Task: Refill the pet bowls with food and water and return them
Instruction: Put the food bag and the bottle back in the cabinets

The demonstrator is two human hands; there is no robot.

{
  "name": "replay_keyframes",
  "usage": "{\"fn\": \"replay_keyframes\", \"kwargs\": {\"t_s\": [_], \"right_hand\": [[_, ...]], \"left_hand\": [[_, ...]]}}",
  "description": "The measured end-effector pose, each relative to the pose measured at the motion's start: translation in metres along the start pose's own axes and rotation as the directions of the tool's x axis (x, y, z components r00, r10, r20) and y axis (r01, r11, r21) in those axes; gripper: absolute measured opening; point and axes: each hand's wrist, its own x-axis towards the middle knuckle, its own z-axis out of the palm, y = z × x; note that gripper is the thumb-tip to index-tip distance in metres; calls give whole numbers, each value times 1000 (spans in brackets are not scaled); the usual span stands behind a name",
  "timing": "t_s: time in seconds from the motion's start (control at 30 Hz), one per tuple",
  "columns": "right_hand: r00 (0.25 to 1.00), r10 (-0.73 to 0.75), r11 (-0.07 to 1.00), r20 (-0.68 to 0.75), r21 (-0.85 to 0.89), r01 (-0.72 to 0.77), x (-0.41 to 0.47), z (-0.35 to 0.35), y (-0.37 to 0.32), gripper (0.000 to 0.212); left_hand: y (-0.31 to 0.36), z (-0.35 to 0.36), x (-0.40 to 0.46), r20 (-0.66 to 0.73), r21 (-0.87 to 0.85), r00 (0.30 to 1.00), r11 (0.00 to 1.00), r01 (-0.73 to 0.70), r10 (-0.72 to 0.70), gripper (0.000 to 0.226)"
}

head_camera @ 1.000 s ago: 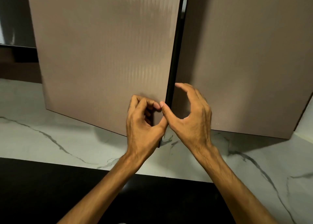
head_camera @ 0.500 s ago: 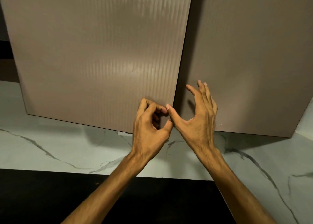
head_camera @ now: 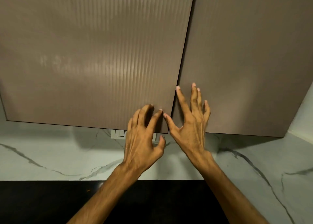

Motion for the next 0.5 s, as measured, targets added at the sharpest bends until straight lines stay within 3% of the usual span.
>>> {"fn": "replay_keyframes", "kwargs": {"t_s": [0.17,0.5], "right_hand": [[998,-37,998,49,-41,39,-1,13,0,71],[997,-22,998,73,-63,27,-1,19,0,70]], "left_hand": [[-15,5,-6,54,146,994,984,-99,92,87],[-27,12,-7,51,182,991,975,-131,124,92]]}}
